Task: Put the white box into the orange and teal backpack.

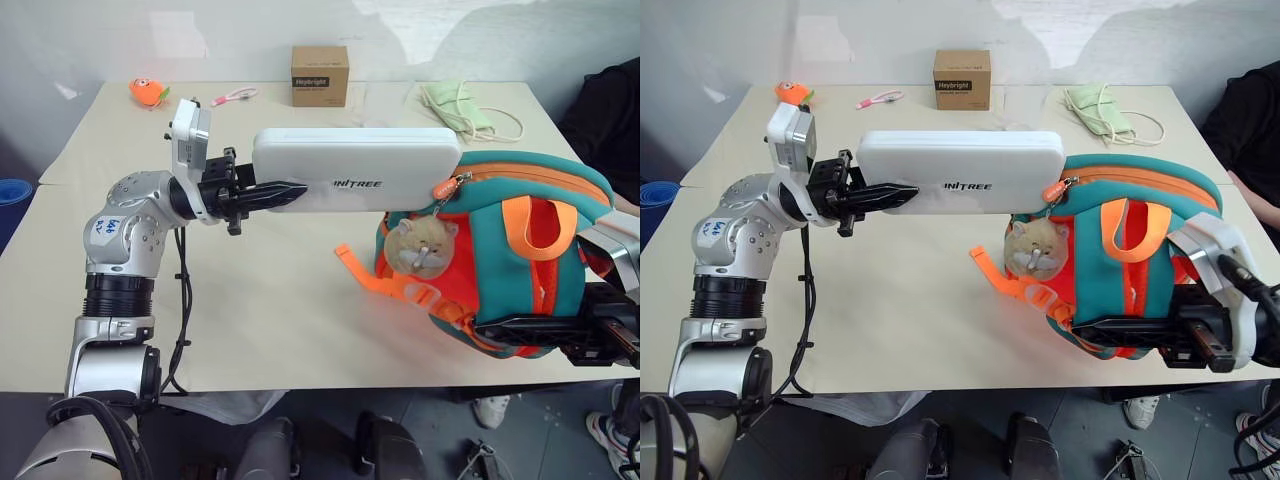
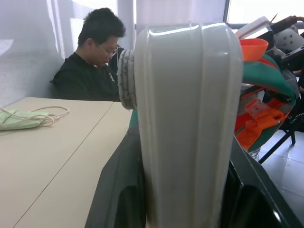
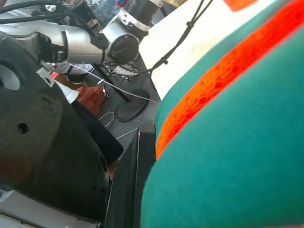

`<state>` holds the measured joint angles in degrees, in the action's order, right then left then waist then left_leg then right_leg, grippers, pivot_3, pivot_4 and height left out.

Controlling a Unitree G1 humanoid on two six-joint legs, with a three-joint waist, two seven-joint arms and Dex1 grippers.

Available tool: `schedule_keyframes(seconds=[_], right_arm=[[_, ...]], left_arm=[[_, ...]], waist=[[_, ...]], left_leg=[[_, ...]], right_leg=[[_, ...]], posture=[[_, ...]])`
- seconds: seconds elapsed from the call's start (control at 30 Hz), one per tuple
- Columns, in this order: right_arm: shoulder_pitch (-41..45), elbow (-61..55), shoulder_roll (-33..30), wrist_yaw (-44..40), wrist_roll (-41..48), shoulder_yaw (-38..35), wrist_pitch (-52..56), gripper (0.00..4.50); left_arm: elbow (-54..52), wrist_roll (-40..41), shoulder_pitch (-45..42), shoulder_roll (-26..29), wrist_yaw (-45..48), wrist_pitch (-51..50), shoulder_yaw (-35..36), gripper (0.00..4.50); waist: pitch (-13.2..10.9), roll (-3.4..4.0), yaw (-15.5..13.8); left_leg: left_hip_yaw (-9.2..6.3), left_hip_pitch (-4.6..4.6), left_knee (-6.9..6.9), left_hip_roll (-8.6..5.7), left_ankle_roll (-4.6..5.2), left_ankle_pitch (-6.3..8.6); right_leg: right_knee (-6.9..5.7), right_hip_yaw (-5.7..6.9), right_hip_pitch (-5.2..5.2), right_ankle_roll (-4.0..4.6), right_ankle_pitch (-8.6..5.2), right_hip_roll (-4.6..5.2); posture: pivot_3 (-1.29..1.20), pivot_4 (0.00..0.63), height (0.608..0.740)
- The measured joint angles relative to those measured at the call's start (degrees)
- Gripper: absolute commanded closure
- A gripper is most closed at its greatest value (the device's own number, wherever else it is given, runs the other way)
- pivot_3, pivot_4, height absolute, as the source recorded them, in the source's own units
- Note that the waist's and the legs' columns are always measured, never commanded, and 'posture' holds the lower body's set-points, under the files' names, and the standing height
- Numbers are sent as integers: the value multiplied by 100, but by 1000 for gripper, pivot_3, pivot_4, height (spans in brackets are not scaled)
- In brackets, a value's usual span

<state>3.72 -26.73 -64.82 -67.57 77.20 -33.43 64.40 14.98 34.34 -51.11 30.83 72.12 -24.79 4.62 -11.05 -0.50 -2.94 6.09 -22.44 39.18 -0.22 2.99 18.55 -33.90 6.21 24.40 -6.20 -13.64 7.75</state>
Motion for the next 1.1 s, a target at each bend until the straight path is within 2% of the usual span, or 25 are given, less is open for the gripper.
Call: schedule_keyframes(seconds=[0.33, 0.5, 0.63, 0.73, 0.87, 1.0, 1.07, 1.1], right_arm=[[-65, -110, -216, 3, 454, -337, 203, 4467], [61, -89, -292, 54, 509, -325, 197, 4467], [151, -51, -292, 23, 423, -220, 187, 4467], [344, 31, -293, -2, 325, -10, 149, 4467], [765, 164, -258, 5, 136, 419, -40, 4467], [1056, 255, 49, 185, -170, 897, -277, 4467], [1098, 271, 177, 289, -328, 1071, -385, 4500], [1103, 274, 234, 338, -381, 1077, -424, 4500]], left_arm=[[376, -266, -237, -113, 220, 407, -154, 3220], [392, -868, -128, -180, 383, 1250, -581, 3220], [707, -1272, -207, -559, 368, 1989, -833, 3220], [1050, -1581, -605, -793, 362, 2456, -992, 3220], [1265, -1653, -859, -1238, 386, 2336, -1166, 3220], [1279, -1856, -921, -1837, 254, 1961, -1579, 3220], [1283, -2072, -924, -2142, 95, 1920, -1826, 2478], [1286, -2148, -924, -2258, -3, 1920, -1894, 2289]], waist=[[0, 0, 6], [0, 0, -4], [-1, -1, -5], [-1, -2, 0], [-1, -2, 10], [-1, -2, 1], [-1, -2, -2], [-1, -2, -1]], left_leg=[[0, 0, 0, 0, 3, 1], [1, 0, 0, 0, 4, 1], [1, -4, 4, 0, 6, 2], [2, -3, 6, 0, 7, 1], [4, -4, 6, 0, 10, 1], [4, -13, 8, -1, 11, 1], [4, -20, 12, -1, 13, 0], [3, -23, 15, -1, 14, 0]], right_leg=[[1, 0, 0, -1, 1, -1], [3, 0, -1, -1, 1, 1], [4, 0, 0, -3, 2, 2], [6, 0, 0, -3, 4, 3], [6, -1, 2, -4, 5, 2], [5, 2, 6, -5, 5, -1], [7, 4, 9, -6, 6, -2], [8, 5, 10, -7, 6, -2]], posture=[[0, 150, 740], [0, 150, 740], [0, 150, 740], [0, 150, 740], [0, 150, 740], [0, 150, 740], [0, 150, 740], [0, 150, 740]])
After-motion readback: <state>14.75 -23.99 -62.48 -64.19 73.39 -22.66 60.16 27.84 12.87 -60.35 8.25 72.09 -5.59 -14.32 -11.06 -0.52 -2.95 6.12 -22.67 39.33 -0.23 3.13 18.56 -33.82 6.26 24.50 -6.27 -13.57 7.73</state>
